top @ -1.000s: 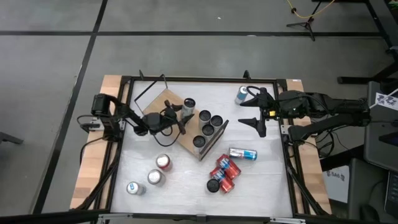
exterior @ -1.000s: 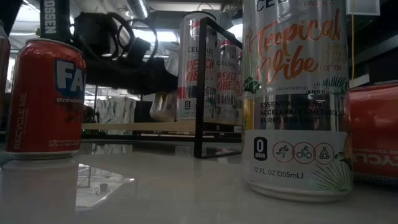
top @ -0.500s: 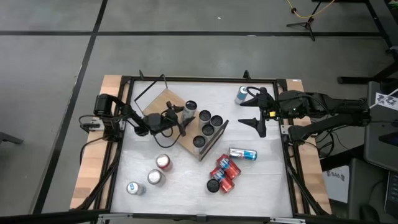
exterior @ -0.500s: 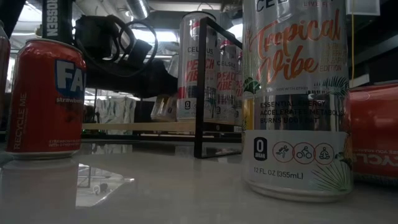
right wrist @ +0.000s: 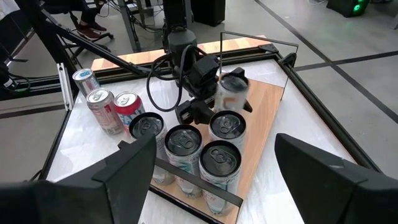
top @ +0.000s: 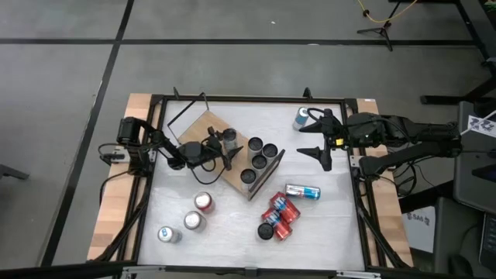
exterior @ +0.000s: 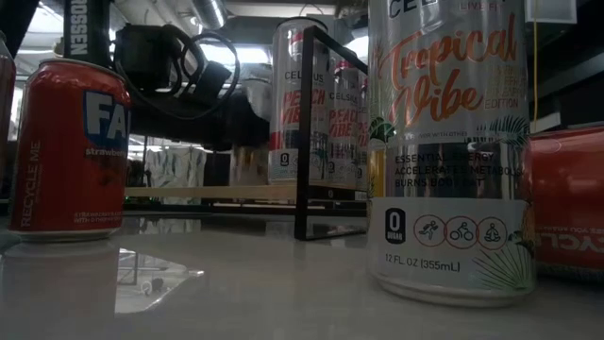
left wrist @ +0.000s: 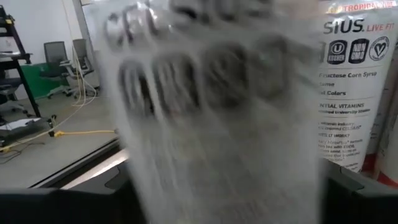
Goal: Place canned beverage on shelf
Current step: Put the top white-yellow soda can on the shelf aligned with the other white-yellow soda can
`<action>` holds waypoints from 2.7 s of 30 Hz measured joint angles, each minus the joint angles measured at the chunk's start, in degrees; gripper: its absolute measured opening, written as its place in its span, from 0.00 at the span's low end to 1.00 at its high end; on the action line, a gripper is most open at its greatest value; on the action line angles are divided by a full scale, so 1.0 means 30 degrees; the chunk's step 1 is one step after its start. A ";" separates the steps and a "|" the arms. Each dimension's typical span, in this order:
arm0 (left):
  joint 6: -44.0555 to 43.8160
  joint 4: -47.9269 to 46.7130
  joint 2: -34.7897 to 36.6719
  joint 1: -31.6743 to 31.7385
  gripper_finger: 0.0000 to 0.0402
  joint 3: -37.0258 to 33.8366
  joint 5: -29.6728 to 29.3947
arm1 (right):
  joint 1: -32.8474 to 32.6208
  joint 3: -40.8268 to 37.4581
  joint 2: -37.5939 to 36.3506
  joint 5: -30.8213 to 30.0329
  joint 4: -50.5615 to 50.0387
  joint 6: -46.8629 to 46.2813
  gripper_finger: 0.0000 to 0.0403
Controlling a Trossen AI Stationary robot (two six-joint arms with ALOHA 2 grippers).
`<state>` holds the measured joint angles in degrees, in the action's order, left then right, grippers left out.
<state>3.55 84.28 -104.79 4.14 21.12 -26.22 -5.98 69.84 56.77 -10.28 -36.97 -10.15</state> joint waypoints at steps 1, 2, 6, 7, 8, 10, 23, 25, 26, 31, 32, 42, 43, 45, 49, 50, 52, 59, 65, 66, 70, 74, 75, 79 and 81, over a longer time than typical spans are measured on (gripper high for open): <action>0.0000 0.0003 0.0000 0.0000 0.73 0.0000 0.0000 | 0.0000 0.0000 0.0000 0.0007 0.0000 0.0000 0.80; 0.0000 0.0004 0.0000 0.0000 0.73 0.0000 0.0006 | 0.0000 0.0000 0.0000 0.0007 0.0000 0.0000 0.80; -0.0031 0.0011 0.0000 0.0000 0.73 -0.0007 0.0228 | 0.0000 0.0000 0.0000 0.0007 0.0000 0.0000 0.80; -0.0038 0.0011 0.0000 0.0000 0.73 -0.0007 0.0233 | 0.0000 0.0000 0.0000 0.0007 0.0000 0.0000 0.80; -0.0044 0.0018 0.0000 0.0000 0.73 -0.0007 0.0233 | 0.0000 0.0001 0.0000 0.0007 0.0000 0.0000 0.80; -0.0051 0.0031 0.0000 -0.0019 0.73 -0.0007 0.0239 | 0.0000 0.0002 0.0000 0.0007 0.0000 0.0000 0.80; -0.1516 0.0055 0.0000 -0.0066 0.73 -0.0015 0.0520 | 0.0000 0.0000 0.0000 0.0080 0.0000 -0.0006 0.80; -0.1518 0.0062 0.0000 -0.0066 0.73 -0.0015 0.0610 | 0.0000 0.0000 0.0000 0.0080 0.0000 -0.0007 0.80; -0.1515 0.0062 0.0000 -0.0078 0.73 -0.0015 0.0612 | 0.0000 0.0001 0.0000 0.0080 0.0000 -0.0001 0.80; -0.1523 0.0062 0.0000 -0.0073 0.73 -0.0015 0.0619 | 0.0000 0.0002 0.0000 0.0068 0.0000 -0.0007 0.80; -0.1516 0.0063 0.0014 -0.0073 0.73 -0.0015 0.0616 | 0.0000 0.0000 0.0000 0.0072 0.0000 -0.0007 0.80; -0.1501 -0.0570 0.1546 -0.0073 0.73 -0.0022 0.0625 | 0.0000 0.0001 0.0007 0.0146 -0.0015 -0.0007 0.80; -0.1500 -0.0846 0.1746 -0.0073 0.73 -0.0022 0.0628 | 0.0000 0.0004 0.0004 0.0146 -0.0015 -0.0007 0.80; -0.1494 -0.1467 0.2135 -0.0078 0.73 -0.0071 0.0641 | 0.0000 0.0000 0.0007 0.0179 -0.0028 -0.0007 0.80; -0.1494 -0.2034 0.2879 -0.0213 0.73 -0.0083 0.0654 | 0.0000 0.0007 0.0007 0.0262 -0.0044 0.0000 0.80; -0.1491 -0.2007 0.3033 -0.0276 0.73 -0.0087 0.0648 | 0.0000 0.0005 0.0007 0.0257 -0.0044 -0.0003 0.80; -0.1486 -0.2058 0.3413 -0.0351 0.73 -0.0088 0.0617 | 0.0000 0.0007 0.0007 0.0262 -0.0044 0.0000 0.80; -0.1479 -0.2121 0.4995 -0.0408 0.73 -0.0095 0.0570 | 0.0000 0.0006 0.0007 0.0262 -0.0051 0.0007 0.80; -0.1468 -0.2127 0.6412 -0.0393 0.73 -0.0095 0.0568 | 0.0000 0.0000 0.0007 0.0262 -0.0051 0.0007 0.80; -0.1472 -0.2084 0.6635 -0.0393 0.73 -0.0095 0.0568 | 0.0000 0.0005 0.0007 0.0255 -0.0051 0.0007 0.80; -0.1478 -0.2043 0.7523 -0.0393 0.73 -0.0081 0.0568 | 0.0000 0.0007 0.0007 0.0255 -0.0051 0.0007 0.80; -0.1518 -0.2044 0.8284 -0.0437 0.73 0.0340 0.0992 | 0.0000 0.0002 0.0007 0.0255 -0.0051 0.0007 0.80; -0.1598 -0.2074 0.8425 -0.0449 0.73 0.0533 0.1181 | 0.0000 0.0006 0.0007 0.0255 -0.0051 0.0007 0.80; -0.2023 -0.2746 0.8633 -0.0662 0.73 0.1816 0.2105 | 0.0000 0.0007 0.0007 0.0262 -0.0110 0.0005 0.80; -0.2062 -0.4004 0.8626 -0.0820 0.73 0.2727 0.2780 | 0.0000 0.0007 0.0007 0.0270 -0.0153 0.0001 0.80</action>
<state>-2.63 72.27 -78.91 1.68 29.31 -17.88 -5.98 69.87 56.80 -9.47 -37.43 -10.15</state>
